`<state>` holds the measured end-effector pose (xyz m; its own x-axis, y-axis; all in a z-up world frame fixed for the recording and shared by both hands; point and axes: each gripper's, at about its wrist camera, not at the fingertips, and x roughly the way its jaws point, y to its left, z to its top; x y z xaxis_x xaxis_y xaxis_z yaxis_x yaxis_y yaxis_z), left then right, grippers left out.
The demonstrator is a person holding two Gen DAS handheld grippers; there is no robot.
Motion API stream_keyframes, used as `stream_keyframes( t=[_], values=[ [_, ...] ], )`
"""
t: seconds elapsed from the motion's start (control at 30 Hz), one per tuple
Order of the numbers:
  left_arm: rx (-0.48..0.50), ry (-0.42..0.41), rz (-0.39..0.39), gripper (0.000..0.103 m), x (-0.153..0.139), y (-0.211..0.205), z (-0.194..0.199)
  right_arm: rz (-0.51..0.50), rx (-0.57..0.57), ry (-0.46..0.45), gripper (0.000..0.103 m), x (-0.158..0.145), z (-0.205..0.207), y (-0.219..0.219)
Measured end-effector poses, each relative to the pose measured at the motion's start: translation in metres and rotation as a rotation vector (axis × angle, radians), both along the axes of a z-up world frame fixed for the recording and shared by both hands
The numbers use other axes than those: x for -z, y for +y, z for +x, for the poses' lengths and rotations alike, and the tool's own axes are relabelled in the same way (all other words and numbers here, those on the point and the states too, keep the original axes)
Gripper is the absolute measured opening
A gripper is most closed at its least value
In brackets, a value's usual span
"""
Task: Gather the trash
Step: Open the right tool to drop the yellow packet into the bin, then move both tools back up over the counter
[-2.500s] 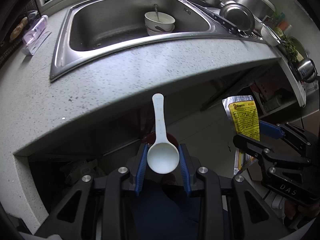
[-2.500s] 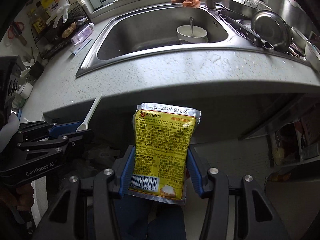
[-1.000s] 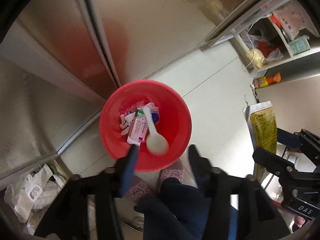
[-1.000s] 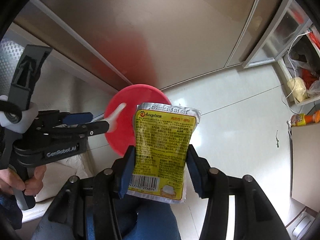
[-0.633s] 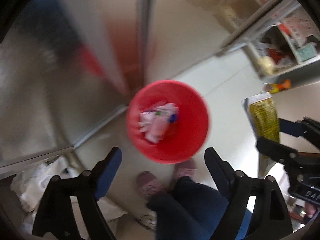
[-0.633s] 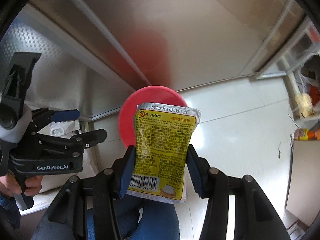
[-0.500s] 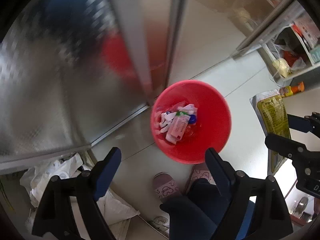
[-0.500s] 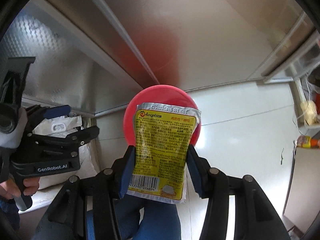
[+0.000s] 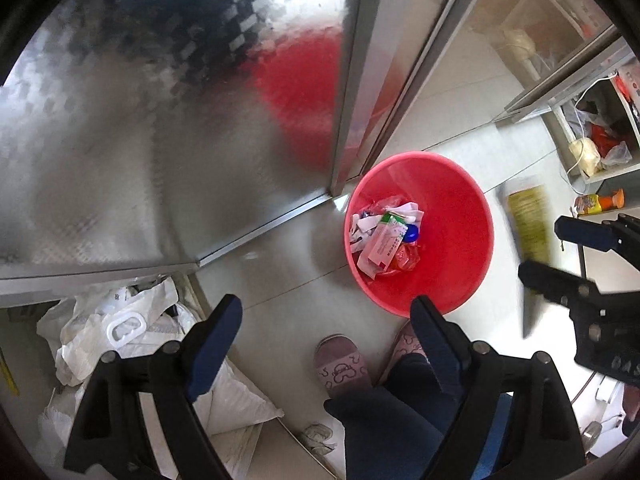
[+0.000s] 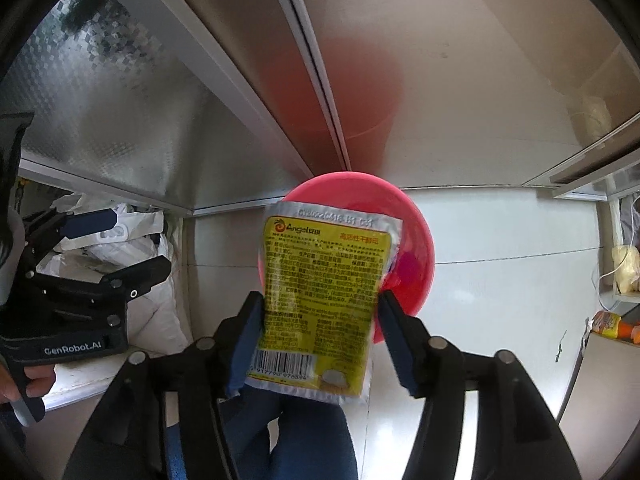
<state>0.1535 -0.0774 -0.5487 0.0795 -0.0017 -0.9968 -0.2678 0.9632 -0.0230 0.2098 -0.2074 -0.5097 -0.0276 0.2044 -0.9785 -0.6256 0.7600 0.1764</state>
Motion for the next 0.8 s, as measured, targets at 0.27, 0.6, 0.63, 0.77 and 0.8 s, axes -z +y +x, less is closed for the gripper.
stream_keyframes(
  t=[0.27,0.6,0.63,0.77,0.8],
  values=[
    [-0.028,0.004,0.011,0.085,-0.054,-0.005,-0.015,-0.049,0.001,-0.071,0.076,-0.049,-0.010,-0.005],
    [-0.074,-0.055,0.006,0.085,-0.206,-0.004,-0.037,-0.018,-0.029,-0.070,0.082,-0.175,-0.028,-0.015],
    [-0.086,-0.066,0.003,0.085,-0.225,0.000,-0.040,-0.010,-0.040,-0.074,0.082,-0.192,-0.029,-0.015],
    [-0.117,-0.130,0.025,0.085,-0.295,0.018,-0.050,0.040,-0.082,-0.149,0.082,-0.258,-0.035,0.005],
    [-0.120,-0.158,0.050,0.085,-0.318,0.025,-0.051,0.060,-0.089,-0.165,0.082,-0.277,-0.035,0.011]
  ],
)
